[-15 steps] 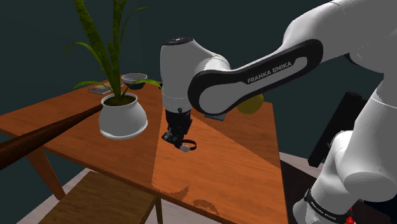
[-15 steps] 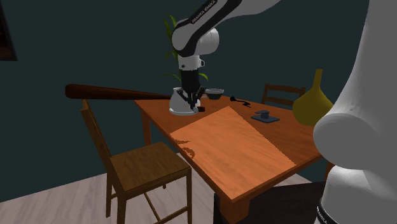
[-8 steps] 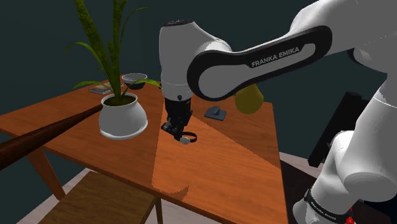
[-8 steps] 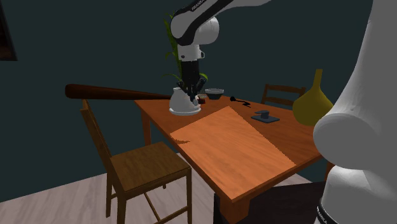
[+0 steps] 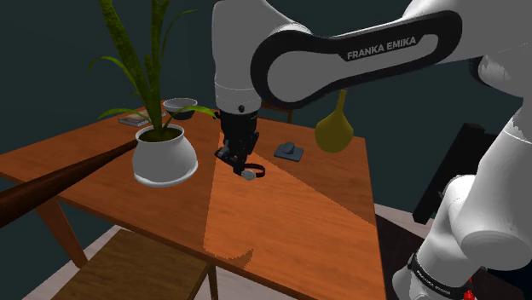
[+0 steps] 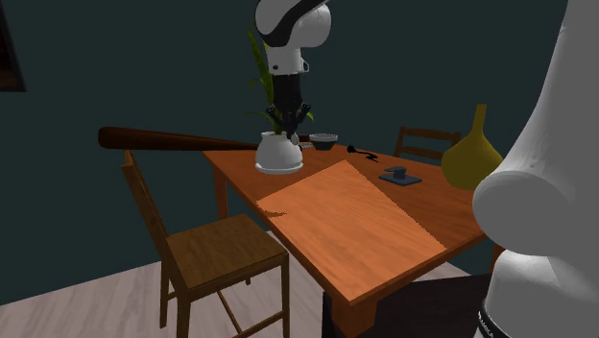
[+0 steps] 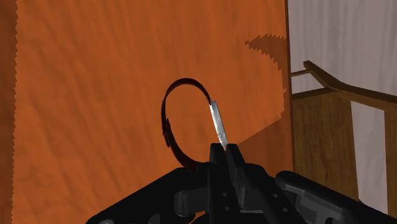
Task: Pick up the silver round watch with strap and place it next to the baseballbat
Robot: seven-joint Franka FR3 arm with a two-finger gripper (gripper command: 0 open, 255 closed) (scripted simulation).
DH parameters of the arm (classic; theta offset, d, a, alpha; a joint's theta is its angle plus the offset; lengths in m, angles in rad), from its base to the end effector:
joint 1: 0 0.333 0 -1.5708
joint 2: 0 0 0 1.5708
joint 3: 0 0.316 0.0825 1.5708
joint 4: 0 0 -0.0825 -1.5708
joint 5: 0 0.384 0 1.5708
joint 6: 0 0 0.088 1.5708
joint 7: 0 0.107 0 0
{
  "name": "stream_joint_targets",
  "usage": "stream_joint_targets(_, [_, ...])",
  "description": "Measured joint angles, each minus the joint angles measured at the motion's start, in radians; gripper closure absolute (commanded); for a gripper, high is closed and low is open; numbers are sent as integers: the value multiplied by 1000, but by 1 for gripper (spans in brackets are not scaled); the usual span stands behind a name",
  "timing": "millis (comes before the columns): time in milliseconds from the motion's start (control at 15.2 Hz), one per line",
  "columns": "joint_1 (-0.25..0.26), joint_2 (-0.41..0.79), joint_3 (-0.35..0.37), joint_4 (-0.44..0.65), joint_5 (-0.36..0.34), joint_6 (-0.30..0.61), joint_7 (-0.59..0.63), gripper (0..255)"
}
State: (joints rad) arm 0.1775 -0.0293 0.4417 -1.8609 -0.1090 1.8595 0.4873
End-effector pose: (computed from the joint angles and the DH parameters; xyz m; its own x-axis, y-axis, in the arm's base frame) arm 0.4572 0.3184 0.5264 0.9836 0.1640 0.0754 0.1568 -0.9832 0.0930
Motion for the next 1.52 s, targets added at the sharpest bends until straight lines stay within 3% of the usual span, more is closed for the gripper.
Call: stream_joint_targets(1518, [14,64,14,369,-24,-313,-8,255])
